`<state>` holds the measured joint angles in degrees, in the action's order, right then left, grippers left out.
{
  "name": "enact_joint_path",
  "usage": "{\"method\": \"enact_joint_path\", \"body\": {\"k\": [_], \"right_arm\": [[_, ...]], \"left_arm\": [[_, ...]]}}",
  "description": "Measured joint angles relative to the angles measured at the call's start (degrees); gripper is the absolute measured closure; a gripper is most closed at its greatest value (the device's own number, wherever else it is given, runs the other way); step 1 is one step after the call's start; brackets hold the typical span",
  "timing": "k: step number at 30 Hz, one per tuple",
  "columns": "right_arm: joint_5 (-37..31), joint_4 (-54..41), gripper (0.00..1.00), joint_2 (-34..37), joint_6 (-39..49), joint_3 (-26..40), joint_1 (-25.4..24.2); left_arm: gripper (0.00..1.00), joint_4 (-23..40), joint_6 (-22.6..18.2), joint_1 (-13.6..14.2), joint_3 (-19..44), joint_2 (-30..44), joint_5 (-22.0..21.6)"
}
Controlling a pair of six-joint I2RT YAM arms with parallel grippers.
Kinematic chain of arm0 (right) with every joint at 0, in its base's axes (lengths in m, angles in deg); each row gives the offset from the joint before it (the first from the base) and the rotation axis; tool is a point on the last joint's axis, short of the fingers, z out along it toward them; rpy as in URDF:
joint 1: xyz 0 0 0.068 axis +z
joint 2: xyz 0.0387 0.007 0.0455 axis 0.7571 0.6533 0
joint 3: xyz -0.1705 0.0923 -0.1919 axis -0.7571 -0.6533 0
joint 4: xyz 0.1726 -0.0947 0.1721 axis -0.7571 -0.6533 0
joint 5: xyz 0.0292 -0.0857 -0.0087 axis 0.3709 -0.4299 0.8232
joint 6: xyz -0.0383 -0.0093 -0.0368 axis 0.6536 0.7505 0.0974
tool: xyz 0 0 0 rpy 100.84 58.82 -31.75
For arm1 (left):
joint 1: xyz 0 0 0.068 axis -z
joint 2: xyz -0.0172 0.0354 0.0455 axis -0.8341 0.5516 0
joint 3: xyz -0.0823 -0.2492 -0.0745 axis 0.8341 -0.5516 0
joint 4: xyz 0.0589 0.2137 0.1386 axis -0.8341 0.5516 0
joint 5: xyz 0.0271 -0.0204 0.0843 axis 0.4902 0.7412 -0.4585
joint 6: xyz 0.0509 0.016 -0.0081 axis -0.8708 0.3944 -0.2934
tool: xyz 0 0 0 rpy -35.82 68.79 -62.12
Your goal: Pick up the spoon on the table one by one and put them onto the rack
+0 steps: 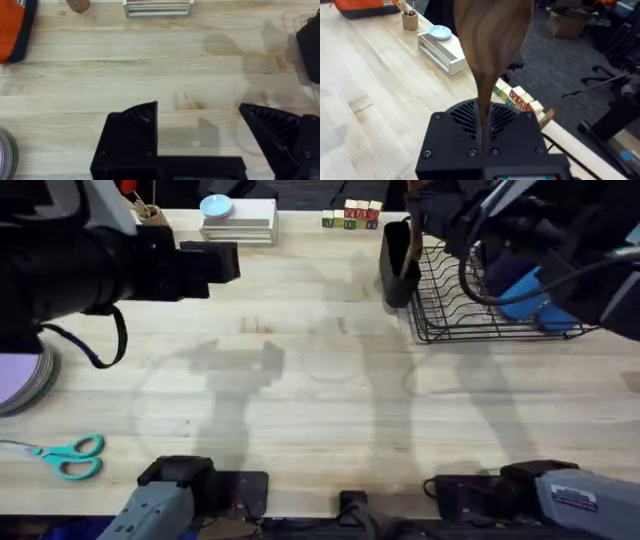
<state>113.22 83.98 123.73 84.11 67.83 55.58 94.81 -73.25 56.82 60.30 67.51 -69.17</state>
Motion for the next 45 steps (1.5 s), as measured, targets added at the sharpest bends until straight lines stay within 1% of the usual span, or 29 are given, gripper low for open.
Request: {"method": "enact_joint_path", "body": {"k": [12,20,31,41,45], "right_arm": [[0.0,0.2,0.967,3.8,-1.3,0.0,0.0],[0.0,-0.1,0.967,4.9,-1.4,0.0,0.0],[-0.1,-8.8,0.967,6.8,0.5,0.0,0.0],[-1.6,-10.6,0.967,6.9,2.3,0.0,0.0],[-2.0,-12.7,0.967,6.9,3.1,0.0,0.0]], "left_arm": [[0.007,0.0,0.0,0.0,0.0,0.0,0.0],[0.007,0.0,0.0,0.0,0.0,0.0,0.0],[0.007,0.0,0.0,0.0,0.0,0.0,0.0],[0.007,0.0,0.0,0.0,0.0,0.0,0.0],[0.007,0.0,0.0,0.0,0.0,0.0,0.0]]}}
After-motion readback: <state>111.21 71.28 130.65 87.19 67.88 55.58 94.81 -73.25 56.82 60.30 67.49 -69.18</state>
